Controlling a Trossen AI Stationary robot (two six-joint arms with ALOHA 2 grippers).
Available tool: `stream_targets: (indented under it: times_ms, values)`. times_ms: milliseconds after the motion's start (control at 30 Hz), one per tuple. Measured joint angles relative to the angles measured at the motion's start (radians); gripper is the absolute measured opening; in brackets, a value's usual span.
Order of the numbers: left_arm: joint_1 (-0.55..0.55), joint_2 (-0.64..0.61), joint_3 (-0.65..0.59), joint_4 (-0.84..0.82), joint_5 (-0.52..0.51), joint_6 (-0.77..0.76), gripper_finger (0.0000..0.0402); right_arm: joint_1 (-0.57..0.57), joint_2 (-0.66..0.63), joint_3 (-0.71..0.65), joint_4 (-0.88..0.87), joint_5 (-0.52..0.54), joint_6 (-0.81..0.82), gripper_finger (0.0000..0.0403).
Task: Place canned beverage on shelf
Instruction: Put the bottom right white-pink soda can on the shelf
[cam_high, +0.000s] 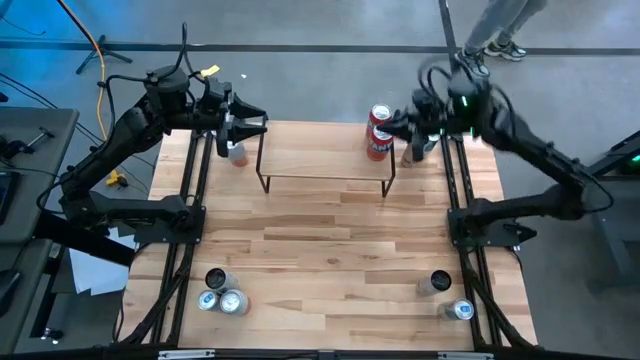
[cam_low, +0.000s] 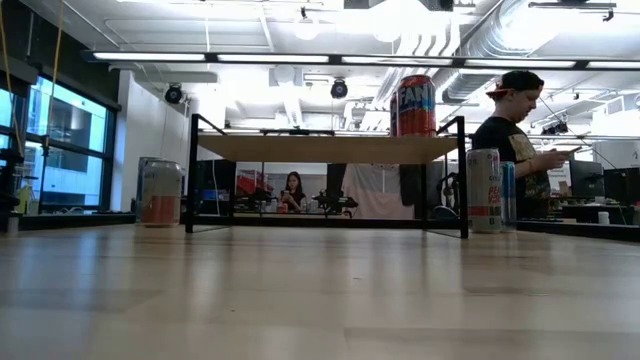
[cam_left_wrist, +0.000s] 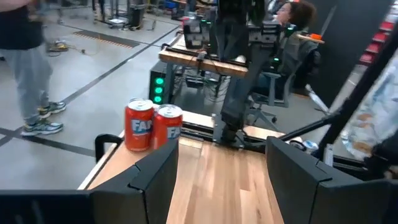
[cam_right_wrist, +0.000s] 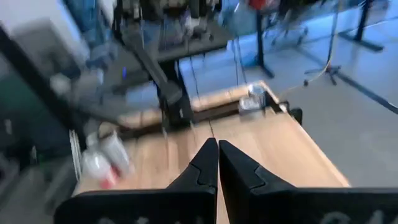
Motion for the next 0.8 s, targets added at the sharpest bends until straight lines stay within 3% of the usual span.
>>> stream_targets:
  times_ms: [167, 267, 400, 467, 567, 800]
  values:
    - [-0.07, -0.015, -0.066, 0.103, 0.072, 0.0, 0.0204, 0.225, -0.134, -0.256, 0.373, 0.225, 0.198, 0.0]
    - [-0.138, -0.034, -0.218, 0.359, 0.106, -0.092, 0.0204, 0.342, -0.15, -0.319, 0.515, 0.363, 0.215, 0.0]
    - [-0.221, -0.041, -0.447, 0.791, 0.107, -0.325, 0.0204, 0.448, -0.128, -0.328, 0.547, 0.511, 0.196, 0.0]
    - [-0.255, -0.041, -0.528, 0.963, 0.076, -0.448, 0.0204, 0.478, -0.107, -0.32, 0.545, 0.542, 0.19, 0.0]
    - [-0.304, -0.043, -0.59, 1.09, 0.011, -0.52, 0.0204, 0.497, -0.086, -0.308, 0.55, 0.545, 0.186, 0.0]
    - [-0.397, -0.048, -0.562, 1.063, -0.111, -0.324, 0.0204, 0.505, -0.079, -0.308, 0.541, 0.532, 0.113, 0.0]
